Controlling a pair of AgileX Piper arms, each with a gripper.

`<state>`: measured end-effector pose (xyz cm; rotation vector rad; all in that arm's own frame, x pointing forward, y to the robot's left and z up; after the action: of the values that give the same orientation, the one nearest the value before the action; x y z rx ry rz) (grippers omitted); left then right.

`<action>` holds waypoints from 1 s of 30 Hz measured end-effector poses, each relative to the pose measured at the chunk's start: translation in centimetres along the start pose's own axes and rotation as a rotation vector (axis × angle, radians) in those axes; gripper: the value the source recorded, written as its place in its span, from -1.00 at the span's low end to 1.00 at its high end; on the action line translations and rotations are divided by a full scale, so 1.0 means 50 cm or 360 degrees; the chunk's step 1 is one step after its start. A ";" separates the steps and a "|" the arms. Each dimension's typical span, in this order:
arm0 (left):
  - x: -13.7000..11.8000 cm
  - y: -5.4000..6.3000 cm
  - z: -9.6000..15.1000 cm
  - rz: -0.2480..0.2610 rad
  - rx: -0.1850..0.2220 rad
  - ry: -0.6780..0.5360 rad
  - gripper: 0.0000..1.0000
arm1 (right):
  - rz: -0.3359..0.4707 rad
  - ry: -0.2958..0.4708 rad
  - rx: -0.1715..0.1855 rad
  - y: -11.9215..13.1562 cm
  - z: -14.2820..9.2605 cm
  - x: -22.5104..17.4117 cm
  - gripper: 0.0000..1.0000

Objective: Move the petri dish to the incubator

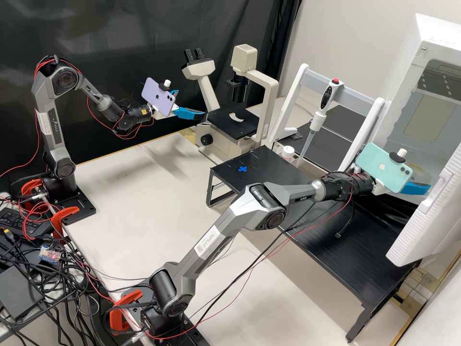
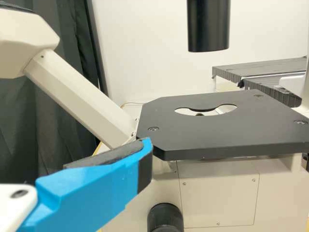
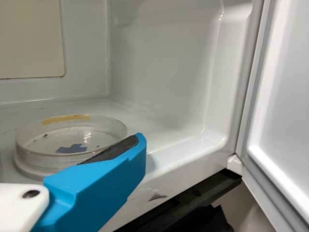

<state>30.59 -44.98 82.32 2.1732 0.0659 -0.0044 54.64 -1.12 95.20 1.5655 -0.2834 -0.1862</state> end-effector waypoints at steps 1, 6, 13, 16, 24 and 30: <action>0.000 0.000 0.000 0.0000 0.0000 0.0000 1.00 | -0.0023 0.0006 -0.0002 0.000 -0.003 -0.006 1.00; 0.000 0.000 0.000 0.0000 0.0000 0.0000 1.00 | -0.0108 0.0046 -0.0009 0.016 -0.001 -0.038 1.00; 0.000 0.000 0.000 0.0000 0.0000 0.0000 1.00 | -0.0138 0.0048 0.0060 0.065 0.023 -0.101 1.00; 0.000 0.000 0.000 0.0000 0.0000 0.0000 1.00 | -0.0139 0.0047 0.0058 0.081 0.028 -0.124 1.00; 0.000 0.000 0.000 0.0000 0.0000 0.0000 1.00 | -0.0159 0.0049 0.0074 0.116 0.046 -0.192 1.00; 0.000 0.000 0.000 0.0000 0.0000 0.0000 1.00 | -0.0228 0.0100 0.0079 0.123 0.055 -0.257 1.00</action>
<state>30.59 -44.98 82.32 2.1732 0.0659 -0.0044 41.17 0.03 100.52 1.6384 -0.1273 -0.2422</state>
